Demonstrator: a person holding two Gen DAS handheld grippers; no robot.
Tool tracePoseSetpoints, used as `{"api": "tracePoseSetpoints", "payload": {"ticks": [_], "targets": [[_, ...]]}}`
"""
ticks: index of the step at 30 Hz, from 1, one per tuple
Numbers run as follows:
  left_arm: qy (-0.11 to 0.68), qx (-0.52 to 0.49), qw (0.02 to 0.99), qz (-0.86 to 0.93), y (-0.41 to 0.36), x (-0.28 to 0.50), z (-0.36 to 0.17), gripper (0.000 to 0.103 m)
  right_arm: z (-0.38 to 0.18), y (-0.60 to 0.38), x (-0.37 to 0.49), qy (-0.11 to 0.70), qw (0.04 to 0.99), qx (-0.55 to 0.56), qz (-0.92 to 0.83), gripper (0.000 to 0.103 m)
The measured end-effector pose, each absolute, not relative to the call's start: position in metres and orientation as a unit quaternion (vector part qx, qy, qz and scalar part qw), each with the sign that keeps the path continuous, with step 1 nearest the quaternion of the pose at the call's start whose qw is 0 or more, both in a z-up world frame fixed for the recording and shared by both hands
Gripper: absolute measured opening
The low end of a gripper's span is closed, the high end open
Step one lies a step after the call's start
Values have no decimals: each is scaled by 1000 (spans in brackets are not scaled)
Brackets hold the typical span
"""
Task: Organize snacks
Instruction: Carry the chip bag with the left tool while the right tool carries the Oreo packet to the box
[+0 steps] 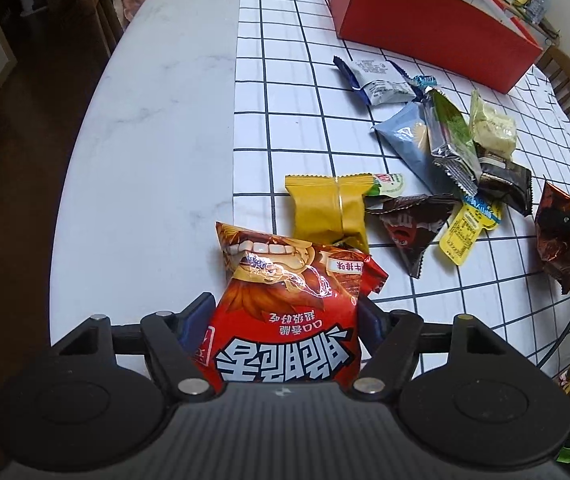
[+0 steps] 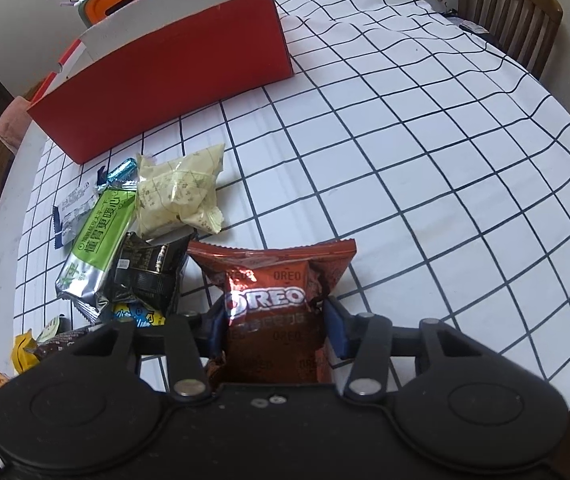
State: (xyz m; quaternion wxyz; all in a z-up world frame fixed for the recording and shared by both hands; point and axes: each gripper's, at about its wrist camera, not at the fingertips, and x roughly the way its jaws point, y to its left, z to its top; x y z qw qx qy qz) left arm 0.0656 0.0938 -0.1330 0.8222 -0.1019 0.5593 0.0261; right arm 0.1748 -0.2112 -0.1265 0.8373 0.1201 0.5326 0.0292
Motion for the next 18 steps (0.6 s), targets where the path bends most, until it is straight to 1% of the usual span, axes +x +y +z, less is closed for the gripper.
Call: {"api": "tracePoseSetpoints", "payload": {"ticks": [9, 18], "targets": [[534, -114, 837, 28, 92, 61, -103, 73, -107, -216, 166, 516, 845, 128, 48, 48], [499, -106, 860, 21, 73, 76, -64, 73, -78, -216, 169, 492, 858, 120, 84, 48]]}}
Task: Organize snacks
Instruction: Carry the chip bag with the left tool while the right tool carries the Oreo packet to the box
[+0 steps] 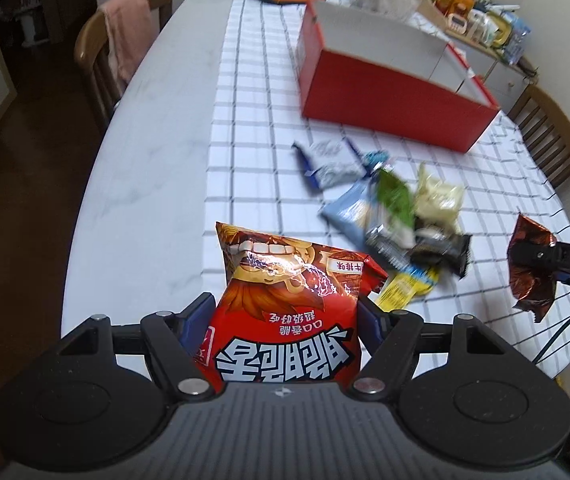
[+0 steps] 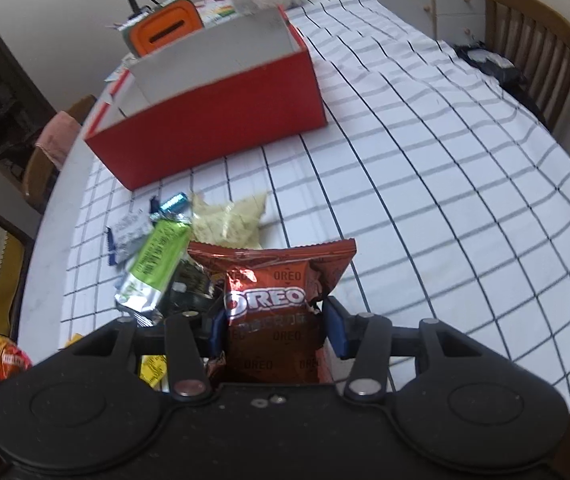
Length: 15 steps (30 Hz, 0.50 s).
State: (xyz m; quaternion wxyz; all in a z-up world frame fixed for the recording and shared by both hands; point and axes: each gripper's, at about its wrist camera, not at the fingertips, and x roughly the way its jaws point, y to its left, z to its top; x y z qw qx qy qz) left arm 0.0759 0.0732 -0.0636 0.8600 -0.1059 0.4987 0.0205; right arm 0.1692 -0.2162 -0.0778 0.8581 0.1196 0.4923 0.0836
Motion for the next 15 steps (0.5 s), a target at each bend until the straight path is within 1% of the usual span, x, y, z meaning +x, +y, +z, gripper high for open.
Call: {"api": "tracePoseSetpoints", "payload": {"ticks": [8, 15], "targets": [[484, -89, 871, 12, 47, 112, -37, 73, -46, -222, 191, 459, 877, 94, 111, 48], [472, -78, 878, 9, 26, 155, -19, 73, -22, -230, 228, 433, 889, 75, 126, 48]]}}
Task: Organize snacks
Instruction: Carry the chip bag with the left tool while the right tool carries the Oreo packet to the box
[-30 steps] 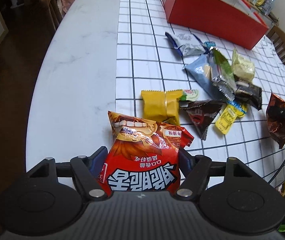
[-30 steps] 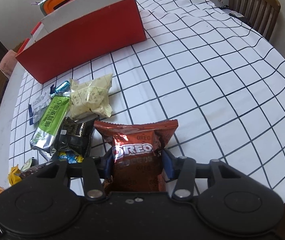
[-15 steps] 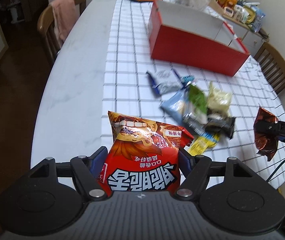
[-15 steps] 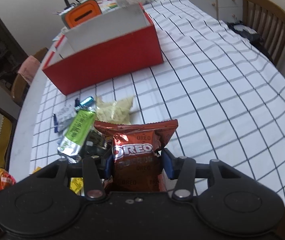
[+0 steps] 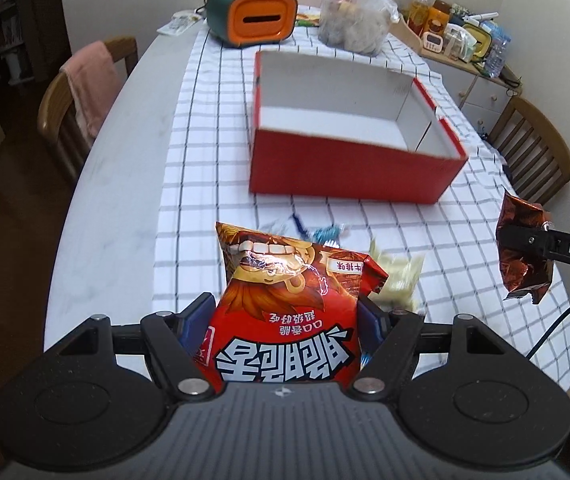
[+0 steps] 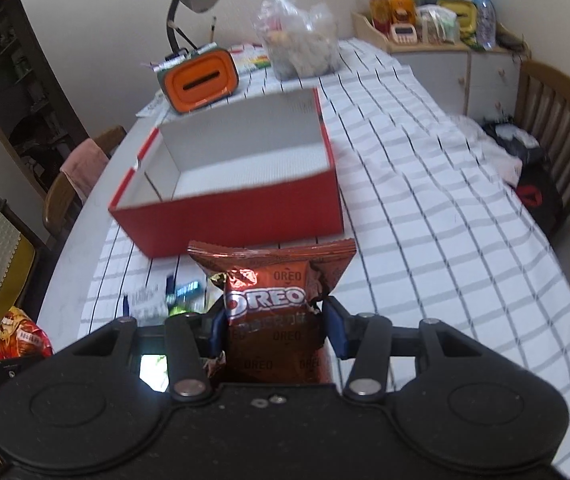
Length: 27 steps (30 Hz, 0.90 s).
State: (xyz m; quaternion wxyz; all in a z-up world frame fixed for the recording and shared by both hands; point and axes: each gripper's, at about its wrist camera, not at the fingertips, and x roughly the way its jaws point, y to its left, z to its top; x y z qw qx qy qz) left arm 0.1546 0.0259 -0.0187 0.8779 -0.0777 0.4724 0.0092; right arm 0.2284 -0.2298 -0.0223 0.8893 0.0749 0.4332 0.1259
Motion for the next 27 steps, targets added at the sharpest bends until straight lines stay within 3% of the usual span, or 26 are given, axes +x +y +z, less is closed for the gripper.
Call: {"api": "tracePoseSetpoints", "payload": {"ticks": [14, 27], "targets": [[436, -41, 899, 27, 0, 269, 13, 73, 5, -223, 329, 390, 907, 26, 156, 48], [437, -29, 898, 48, -12, 353, -4, 73, -16, -203, 414, 408, 895, -28, 177, 48]]}}
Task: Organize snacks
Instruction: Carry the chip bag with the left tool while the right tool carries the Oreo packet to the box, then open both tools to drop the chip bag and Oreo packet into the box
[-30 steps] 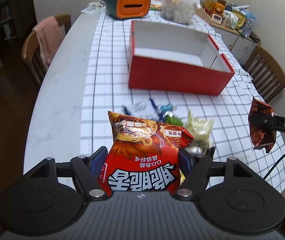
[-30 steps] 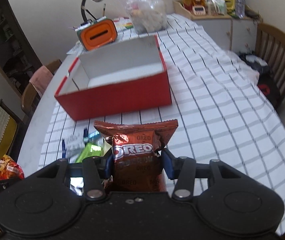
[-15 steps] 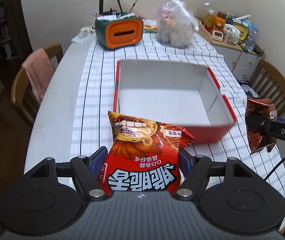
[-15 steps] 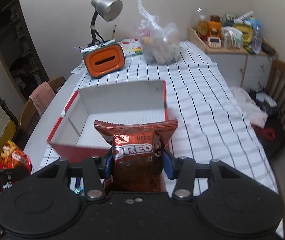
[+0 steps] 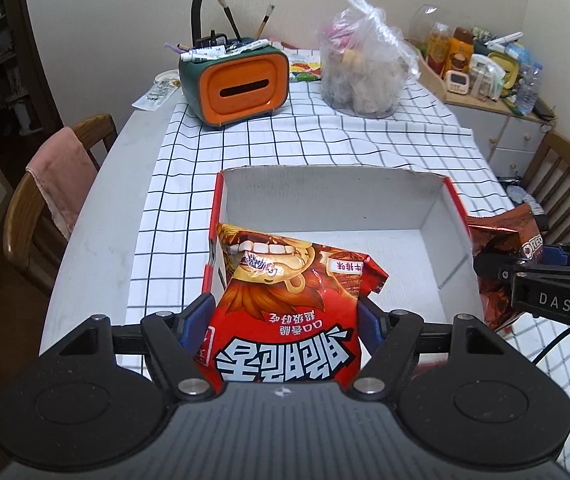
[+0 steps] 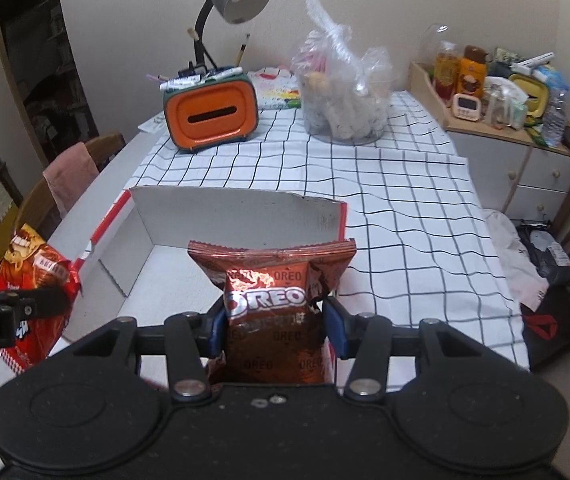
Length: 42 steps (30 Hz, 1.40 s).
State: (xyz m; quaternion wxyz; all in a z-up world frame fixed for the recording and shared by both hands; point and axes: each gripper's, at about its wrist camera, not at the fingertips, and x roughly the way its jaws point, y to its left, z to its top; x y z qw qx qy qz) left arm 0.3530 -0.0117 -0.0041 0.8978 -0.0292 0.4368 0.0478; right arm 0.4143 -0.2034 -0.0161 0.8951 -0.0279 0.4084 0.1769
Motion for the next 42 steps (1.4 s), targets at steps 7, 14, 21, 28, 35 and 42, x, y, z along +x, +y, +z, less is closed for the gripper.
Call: {"api": "tracePoseSetpoints", "payload": {"ticks": [7, 14, 21, 28, 35, 42], "targets": [[459, -26, 885, 67, -9, 392, -27, 73, -44, -181, 447, 433, 877, -60, 200, 48], [479, -2, 875, 67, -17, 419, -48, 73, -72, -161, 468, 460, 858, -82, 213, 48], [508, 19, 859, 69, -24, 434, -73, 73, -91, -149, 477, 472, 846, -112, 220, 48], [526, 29, 847, 75, -25, 436, -88, 73, -96, -144, 481, 472, 840, -130, 233, 48], [524, 27, 848, 78, -22, 430, -88, 72, -95, -148, 480, 472, 839, -122, 243, 48], [507, 19, 859, 76, -18, 416, -74, 73, -85, -152, 471, 471, 840, -103, 249, 48]]}}
